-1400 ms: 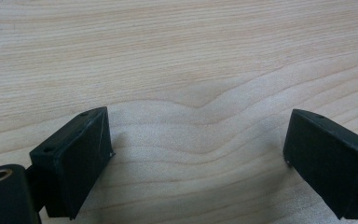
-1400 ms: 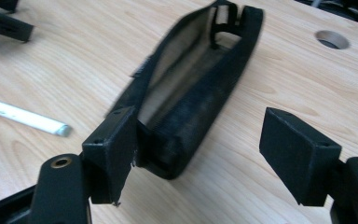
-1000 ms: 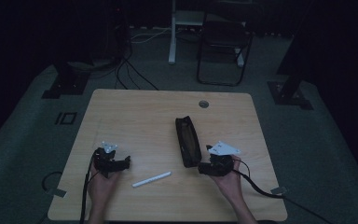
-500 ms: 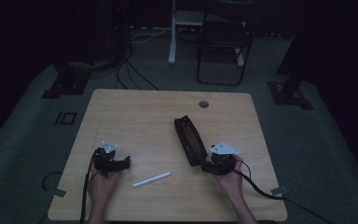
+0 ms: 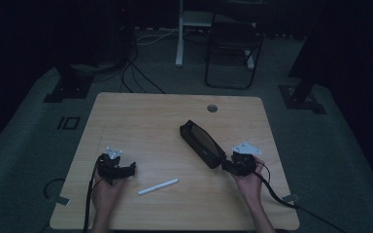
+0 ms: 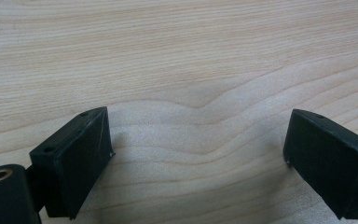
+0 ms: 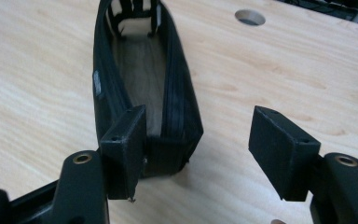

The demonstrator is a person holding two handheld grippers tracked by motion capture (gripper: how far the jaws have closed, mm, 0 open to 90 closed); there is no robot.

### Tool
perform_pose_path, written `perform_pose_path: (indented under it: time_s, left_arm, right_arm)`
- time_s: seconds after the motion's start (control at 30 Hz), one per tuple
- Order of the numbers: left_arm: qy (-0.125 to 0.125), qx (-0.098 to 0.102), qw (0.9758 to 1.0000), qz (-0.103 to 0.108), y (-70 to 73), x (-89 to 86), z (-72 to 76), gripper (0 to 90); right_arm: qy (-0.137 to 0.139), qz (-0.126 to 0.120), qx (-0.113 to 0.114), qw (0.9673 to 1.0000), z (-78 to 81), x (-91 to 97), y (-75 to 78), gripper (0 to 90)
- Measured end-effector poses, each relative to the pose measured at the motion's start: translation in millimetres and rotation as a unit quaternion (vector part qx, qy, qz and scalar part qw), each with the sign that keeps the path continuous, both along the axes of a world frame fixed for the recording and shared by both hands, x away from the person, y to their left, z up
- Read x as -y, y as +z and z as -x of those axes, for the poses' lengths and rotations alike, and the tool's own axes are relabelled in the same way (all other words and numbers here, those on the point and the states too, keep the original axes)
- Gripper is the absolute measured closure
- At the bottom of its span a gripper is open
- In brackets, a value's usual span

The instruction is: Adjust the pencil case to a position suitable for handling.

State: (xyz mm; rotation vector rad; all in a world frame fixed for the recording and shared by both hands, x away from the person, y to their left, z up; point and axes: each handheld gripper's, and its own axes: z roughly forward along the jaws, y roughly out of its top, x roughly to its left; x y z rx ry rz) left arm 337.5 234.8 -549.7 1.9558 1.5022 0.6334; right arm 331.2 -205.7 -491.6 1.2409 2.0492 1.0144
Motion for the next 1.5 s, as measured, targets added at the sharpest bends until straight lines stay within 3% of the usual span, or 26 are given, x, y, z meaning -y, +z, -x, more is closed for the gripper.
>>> perform_pose_path:
  time_s: [0.13,0.27,0.5,0.77,1.1,1.13,1.23,1.5]
  left_arm:
    - [0.000,0.000,1.0000,0.000,0.0,0.0,0.0,8.0]
    - [0.000,0.000,1.0000,0.000,0.0,0.0,0.0,8.1]
    - [0.000,0.000,1.0000,0.000,0.0,0.0,0.0,8.0]
    - [0.000,0.000,1.0000,0.000,-0.1,0.0,0.0,8.1]
    - [0.000,0.000,1.0000,0.000,-0.1,0.1,0.0,8.0]
    - [0.000,0.000,1.0000,0.000,-0.1,0.0,0.0,8.1]
    - [0.000,0.000,1.0000,0.000,-0.1,0.0,-0.1,8.1]
    - [0.001,0.000,1.0000,0.000,0.0,0.0,0.0,8.1]
  right_arm:
    - [0.016,-0.020,-0.002,0.9997,-14.6,-4.9,7.6,38.5]
    - [0.026,-0.026,-0.029,0.9989,-30.1,-12.8,-0.6,42.8]
    - [0.055,-0.021,-0.059,0.9965,-43.4,-19.2,-10.4,63.3]
    - [0.116,-0.022,-0.058,0.9913,-49.0,-31.5,-11.7,67.7]
    - [0.143,-0.013,-0.055,0.9881,-55.4,-42.4,-11.6,65.9]
    - [0.149,-0.015,-0.056,0.9871,-56.8,-42.4,-11.4,57.6]
    - [0.146,-0.019,-0.046,0.9881,-55.2,-41.0,-8.3,46.7]
    - [0.128,-0.029,0.005,0.9913,-42.6,-33.5,16.7,37.6]
